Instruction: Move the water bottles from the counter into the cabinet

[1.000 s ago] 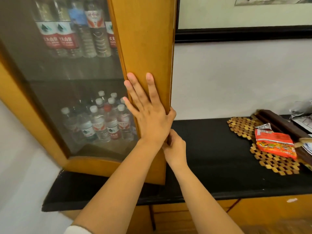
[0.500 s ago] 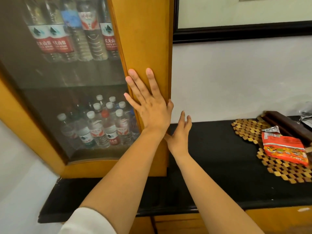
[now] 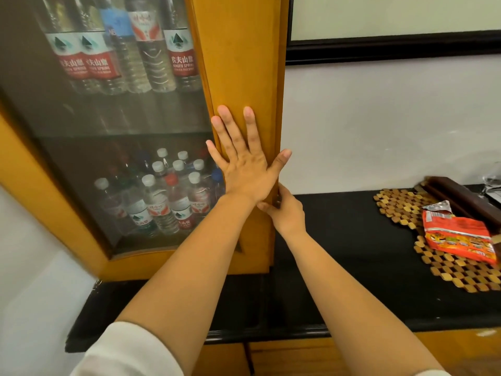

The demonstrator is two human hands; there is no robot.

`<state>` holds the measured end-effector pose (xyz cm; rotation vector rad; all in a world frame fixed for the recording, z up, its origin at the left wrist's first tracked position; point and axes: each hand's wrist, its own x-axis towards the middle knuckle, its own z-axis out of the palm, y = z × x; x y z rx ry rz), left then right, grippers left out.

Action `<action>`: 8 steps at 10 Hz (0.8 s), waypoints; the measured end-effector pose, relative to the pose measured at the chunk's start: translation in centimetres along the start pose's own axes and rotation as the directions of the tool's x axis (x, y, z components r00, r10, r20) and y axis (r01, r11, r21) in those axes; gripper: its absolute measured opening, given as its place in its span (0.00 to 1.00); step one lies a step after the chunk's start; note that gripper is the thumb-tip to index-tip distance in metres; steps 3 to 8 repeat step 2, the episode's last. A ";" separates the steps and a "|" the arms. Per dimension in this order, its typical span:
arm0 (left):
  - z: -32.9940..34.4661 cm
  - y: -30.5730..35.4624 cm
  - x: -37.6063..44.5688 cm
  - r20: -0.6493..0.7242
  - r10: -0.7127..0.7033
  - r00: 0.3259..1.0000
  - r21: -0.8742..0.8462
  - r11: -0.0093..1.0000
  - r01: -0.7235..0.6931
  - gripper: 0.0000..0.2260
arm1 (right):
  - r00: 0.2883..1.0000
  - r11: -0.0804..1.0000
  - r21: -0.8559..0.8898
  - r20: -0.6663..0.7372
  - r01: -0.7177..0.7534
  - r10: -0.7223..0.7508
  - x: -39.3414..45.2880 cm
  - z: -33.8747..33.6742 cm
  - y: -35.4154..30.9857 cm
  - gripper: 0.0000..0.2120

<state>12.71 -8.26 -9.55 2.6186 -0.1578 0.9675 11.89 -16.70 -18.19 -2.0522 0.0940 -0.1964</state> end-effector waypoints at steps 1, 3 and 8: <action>-1.7 -1.6 -0.4 0.098 0.124 0.988 -0.094 0.989 -0.114 0.38 | 0.997 0.995 0.070 -0.018 -0.073 0.074 -1.9 -0.2 -1.2 0.25; -2.4 -5.1 -6.5 0.283 0.226 0.932 -0.319 0.939 -0.131 0.28 | 0.993 0.980 0.180 -0.069 -0.080 0.094 -6.6 -0.9 -0.7 0.19; -2.4 -5.1 -6.5 0.283 0.226 0.932 -0.319 0.939 -0.131 0.28 | 0.993 0.980 0.180 -0.069 -0.080 0.094 -6.6 -0.9 -0.7 0.19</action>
